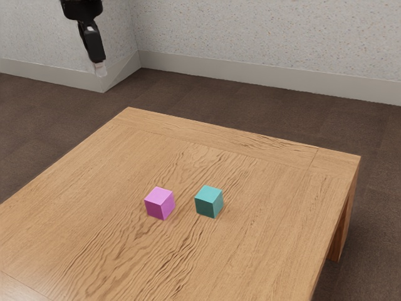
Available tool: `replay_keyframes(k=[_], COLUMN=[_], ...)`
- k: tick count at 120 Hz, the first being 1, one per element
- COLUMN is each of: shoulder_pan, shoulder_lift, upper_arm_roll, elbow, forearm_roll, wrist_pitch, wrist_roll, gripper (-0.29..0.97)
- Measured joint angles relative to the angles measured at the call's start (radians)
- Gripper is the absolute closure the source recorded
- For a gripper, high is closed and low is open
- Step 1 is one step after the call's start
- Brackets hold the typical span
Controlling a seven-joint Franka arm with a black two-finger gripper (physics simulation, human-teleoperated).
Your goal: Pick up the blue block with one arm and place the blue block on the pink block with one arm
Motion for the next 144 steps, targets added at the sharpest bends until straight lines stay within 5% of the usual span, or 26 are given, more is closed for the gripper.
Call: replay_keyframes(k=[59, 80, 144], shoulder_pan=[-0.028, -0.098, -0.102], shoulder_lift=[0.018, 0.070, 0.287], upper_arm_roll=[-0.084, -0.090, -0.099], elbow=[-0.088, -0.172, -0.298], forearm_roll=[-0.008, -0.029, -0.108], wrist_pitch=[0.002, 0.085, 0.411], wrist_roll=[0.120, 0.260, 0.669], gripper=[0.00, 0.00, 0.00])
